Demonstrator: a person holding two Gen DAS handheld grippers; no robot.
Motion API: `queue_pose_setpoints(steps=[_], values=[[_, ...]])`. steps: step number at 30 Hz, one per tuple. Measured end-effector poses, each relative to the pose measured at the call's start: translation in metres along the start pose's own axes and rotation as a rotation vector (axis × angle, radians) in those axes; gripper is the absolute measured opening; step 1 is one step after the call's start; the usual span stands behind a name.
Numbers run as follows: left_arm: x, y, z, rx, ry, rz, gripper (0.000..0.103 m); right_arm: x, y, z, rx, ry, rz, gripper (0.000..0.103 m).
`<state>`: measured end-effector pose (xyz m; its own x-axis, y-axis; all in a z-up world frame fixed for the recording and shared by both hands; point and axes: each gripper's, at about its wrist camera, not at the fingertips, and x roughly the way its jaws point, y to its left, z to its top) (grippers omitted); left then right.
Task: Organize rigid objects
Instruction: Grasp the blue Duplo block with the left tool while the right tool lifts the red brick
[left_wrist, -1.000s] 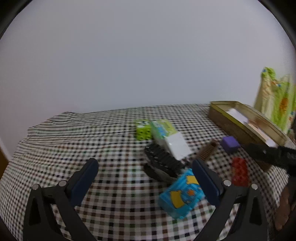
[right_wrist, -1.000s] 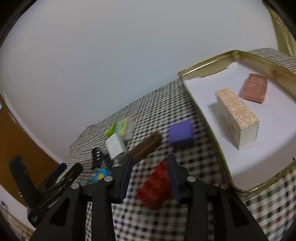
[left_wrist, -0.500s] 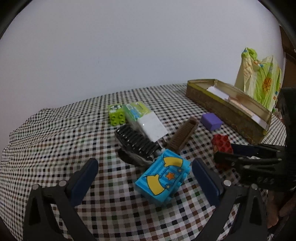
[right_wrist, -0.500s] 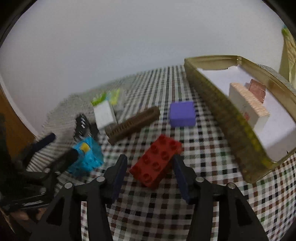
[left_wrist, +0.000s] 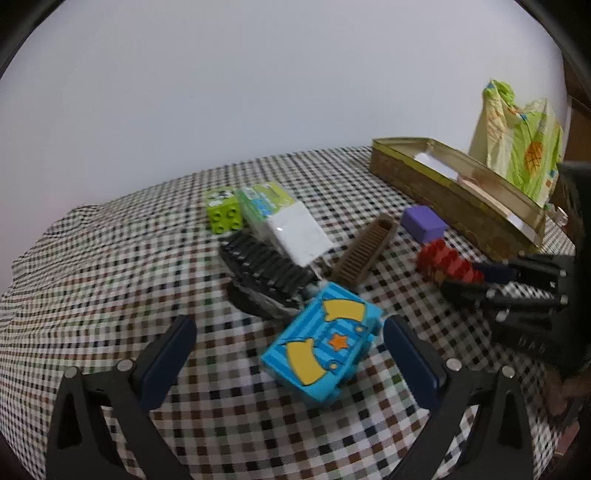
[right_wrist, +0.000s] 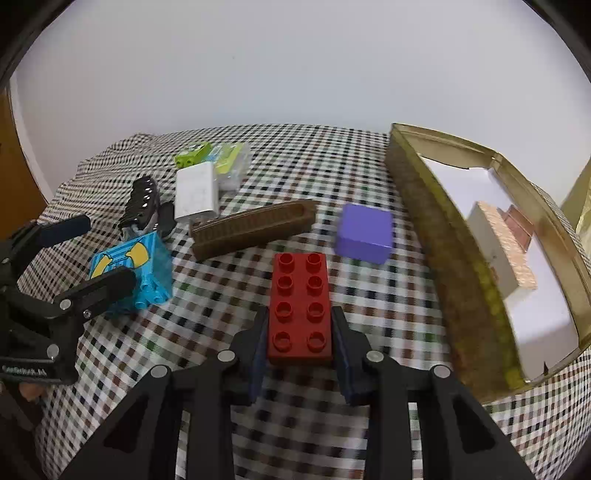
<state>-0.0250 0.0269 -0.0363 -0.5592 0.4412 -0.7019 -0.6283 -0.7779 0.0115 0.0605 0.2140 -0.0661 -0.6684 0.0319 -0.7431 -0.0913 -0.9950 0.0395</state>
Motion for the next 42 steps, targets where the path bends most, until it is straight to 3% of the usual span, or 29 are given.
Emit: queue_pose_setpoints(steps=[6,9,14,16,20,28,34,38,42], values=[[0.013,-0.009,0.001,0.037,0.076,-0.004,0.1,-0.008,-0.016,0.004,0.046,-0.054,0.073,0.034],[0.023,-0.007,0.001,0.016,0.133,-0.021,0.081,-0.008,-0.017,0.004,0.058,-0.059,0.105,0.034],[0.017,-0.007,-0.002,-0.009,0.119,-0.029,0.057,-0.007,-0.018,0.005,0.063,-0.057,0.126,0.034],[0.014,-0.01,-0.004,-0.002,0.114,-0.037,0.043,-0.006,-0.02,0.005,0.075,-0.054,0.135,0.034],[0.008,-0.015,-0.008,0.005,0.113,-0.048,0.042,-0.004,-0.025,0.004,0.109,-0.048,0.157,0.034],[0.006,-0.01,-0.011,-0.081,0.098,-0.046,0.041,-0.008,-0.035,0.002,0.138,-0.065,0.197,0.034],[-0.012,-0.017,-0.011,-0.128,-0.012,-0.075,0.041,-0.03,-0.035,-0.001,0.13,-0.182,0.248,0.034],[-0.026,-0.022,-0.011,-0.127,-0.073,-0.127,0.041,-0.052,-0.028,-0.003,0.083,-0.31,0.192,0.034],[-0.032,-0.025,-0.001,-0.157,-0.143,-0.109,0.041,-0.065,-0.032,-0.002,0.095,-0.384,0.163,0.034]])
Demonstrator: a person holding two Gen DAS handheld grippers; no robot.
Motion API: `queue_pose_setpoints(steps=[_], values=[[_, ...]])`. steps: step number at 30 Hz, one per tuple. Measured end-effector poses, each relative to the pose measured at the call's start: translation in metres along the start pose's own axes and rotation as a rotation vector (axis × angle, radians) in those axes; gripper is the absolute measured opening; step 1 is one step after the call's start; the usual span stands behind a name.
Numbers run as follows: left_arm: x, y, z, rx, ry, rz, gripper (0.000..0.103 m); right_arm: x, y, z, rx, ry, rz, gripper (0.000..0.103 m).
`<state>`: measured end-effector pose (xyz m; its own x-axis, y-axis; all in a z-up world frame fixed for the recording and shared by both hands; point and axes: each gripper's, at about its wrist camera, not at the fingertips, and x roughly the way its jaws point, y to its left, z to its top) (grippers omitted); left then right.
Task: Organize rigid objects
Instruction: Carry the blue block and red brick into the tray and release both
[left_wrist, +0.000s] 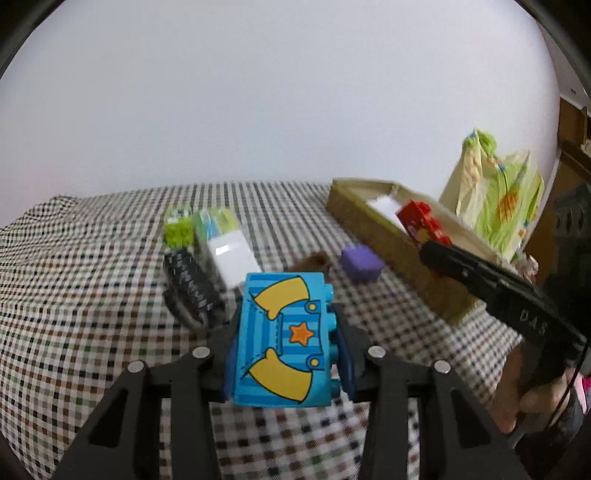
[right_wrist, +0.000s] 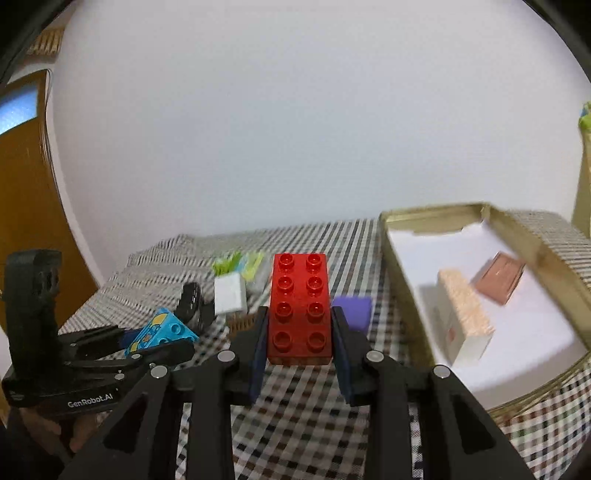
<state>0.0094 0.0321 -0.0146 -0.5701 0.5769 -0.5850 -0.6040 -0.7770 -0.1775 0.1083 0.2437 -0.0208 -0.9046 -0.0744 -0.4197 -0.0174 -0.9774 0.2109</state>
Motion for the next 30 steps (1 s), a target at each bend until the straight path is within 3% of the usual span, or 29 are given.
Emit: queue_pose_setpoints(steps=[9,19,30], values=[[0.029,-0.016,0.028,-0.037,-0.036,0.175,0.041,-0.004,-0.02,0.014,-0.002,-0.046,-0.057,0.034],[0.043,-0.034,0.045,-0.01,-0.089,0.223,0.041,0.003,-0.044,0.03,-0.066,-0.096,-0.13,0.034],[0.067,-0.07,0.061,-0.006,-0.091,0.24,0.041,-0.003,-0.071,0.039,-0.089,-0.164,-0.186,0.034]])
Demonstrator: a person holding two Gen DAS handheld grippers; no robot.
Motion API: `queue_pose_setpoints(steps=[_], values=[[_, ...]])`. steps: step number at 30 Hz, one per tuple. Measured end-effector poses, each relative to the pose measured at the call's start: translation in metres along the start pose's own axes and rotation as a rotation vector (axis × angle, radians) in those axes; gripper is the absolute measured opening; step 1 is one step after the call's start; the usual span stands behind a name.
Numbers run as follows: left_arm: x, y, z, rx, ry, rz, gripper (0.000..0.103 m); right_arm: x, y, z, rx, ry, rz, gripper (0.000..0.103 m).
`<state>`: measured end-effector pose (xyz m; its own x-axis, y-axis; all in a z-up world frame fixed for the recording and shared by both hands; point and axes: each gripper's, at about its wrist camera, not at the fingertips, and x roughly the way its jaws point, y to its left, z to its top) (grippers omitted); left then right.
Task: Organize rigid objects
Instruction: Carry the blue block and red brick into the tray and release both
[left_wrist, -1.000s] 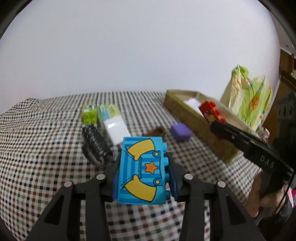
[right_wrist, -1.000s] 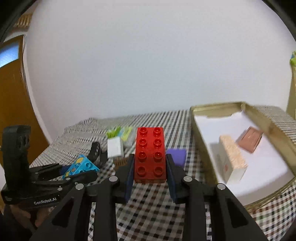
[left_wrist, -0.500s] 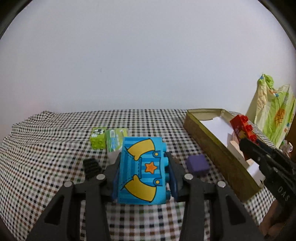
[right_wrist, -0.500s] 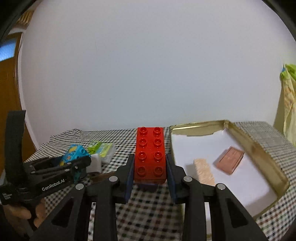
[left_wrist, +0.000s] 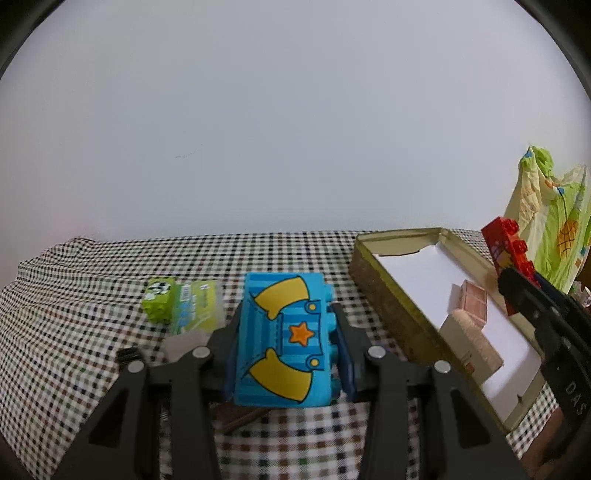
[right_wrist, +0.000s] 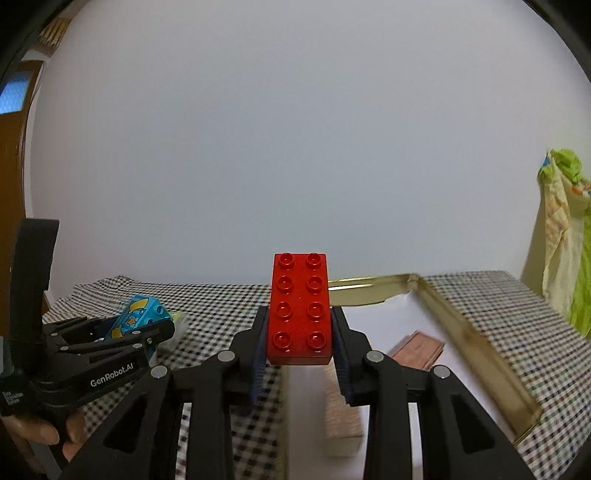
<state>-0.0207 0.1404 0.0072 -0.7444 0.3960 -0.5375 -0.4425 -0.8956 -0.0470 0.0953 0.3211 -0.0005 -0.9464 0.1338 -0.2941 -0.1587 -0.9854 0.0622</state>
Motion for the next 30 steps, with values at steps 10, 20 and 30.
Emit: queue_pose_setpoints(steps=[10,20,30], values=[[0.021,-0.015,-0.007,0.002,0.014,0.015,0.041,0.009,-0.028,0.002,0.011,0.002,-0.035,0.034],[0.032,-0.018,-0.008,-0.01,0.026,0.018,0.041,0.011,-0.05,0.009,0.004,-0.012,-0.067,0.034],[0.035,-0.042,-0.004,0.011,0.019,0.003,0.041,0.015,-0.086,0.011,0.027,-0.017,-0.126,0.034]])
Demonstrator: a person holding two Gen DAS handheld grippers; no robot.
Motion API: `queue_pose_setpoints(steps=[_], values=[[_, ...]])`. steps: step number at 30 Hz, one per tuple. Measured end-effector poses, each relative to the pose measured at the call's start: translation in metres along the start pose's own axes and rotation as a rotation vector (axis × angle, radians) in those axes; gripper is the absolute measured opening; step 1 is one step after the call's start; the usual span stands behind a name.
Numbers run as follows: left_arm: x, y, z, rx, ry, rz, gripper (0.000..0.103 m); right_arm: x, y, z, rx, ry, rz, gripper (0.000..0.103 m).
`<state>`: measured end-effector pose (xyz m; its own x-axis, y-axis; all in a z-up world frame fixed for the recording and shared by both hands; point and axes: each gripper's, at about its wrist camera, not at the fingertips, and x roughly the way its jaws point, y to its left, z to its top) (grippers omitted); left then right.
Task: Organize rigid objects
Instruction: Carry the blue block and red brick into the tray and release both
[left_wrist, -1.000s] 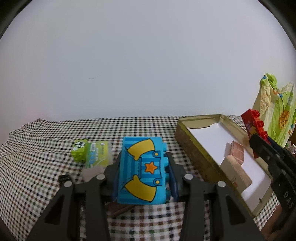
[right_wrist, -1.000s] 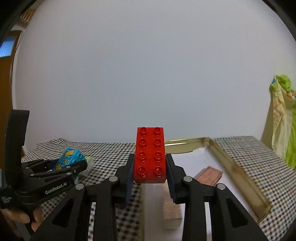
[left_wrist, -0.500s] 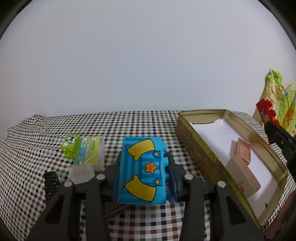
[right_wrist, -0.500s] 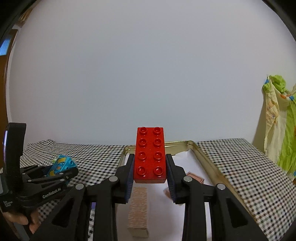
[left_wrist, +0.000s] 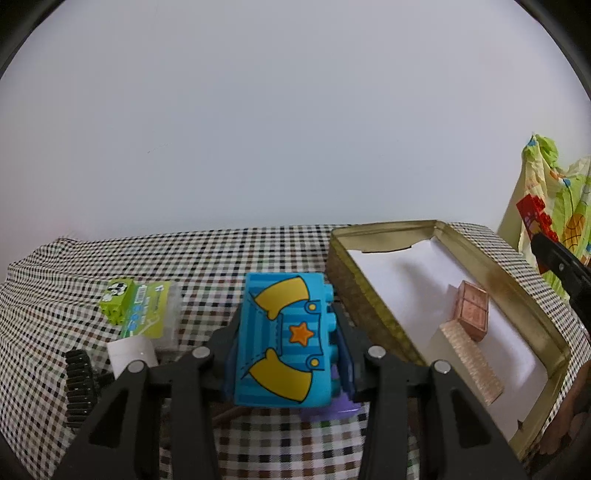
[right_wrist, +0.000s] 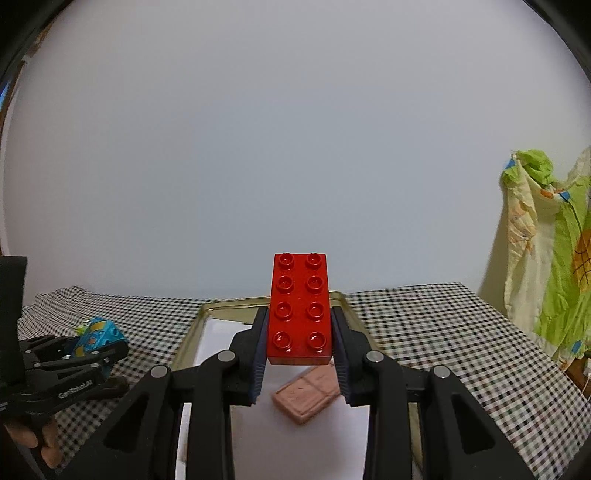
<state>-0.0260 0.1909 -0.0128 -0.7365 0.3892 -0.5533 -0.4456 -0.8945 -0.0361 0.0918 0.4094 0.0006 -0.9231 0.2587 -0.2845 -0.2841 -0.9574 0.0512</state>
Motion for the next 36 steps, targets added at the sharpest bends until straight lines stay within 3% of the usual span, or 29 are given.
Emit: queue_pose_setpoints(steps=[17,24,30,36], values=[[0.002,-0.031,0.027,0.019,-0.031,-0.091,0.041,0.003,-0.029,0.002,0.05,0.034,-0.031,0.034],[0.018,-0.064,0.042,0.057,-0.008,-0.114,0.041,0.016,-0.024,-0.002,0.046,0.129,-0.026,0.034],[0.033,-0.078,0.047,0.1,0.035,-0.116,0.041,0.022,-0.019,-0.007,0.048,0.196,0.01,0.034],[0.047,-0.084,0.046,0.128,0.079,-0.112,0.041,0.026,-0.015,-0.012,0.045,0.259,-0.008,0.034]])
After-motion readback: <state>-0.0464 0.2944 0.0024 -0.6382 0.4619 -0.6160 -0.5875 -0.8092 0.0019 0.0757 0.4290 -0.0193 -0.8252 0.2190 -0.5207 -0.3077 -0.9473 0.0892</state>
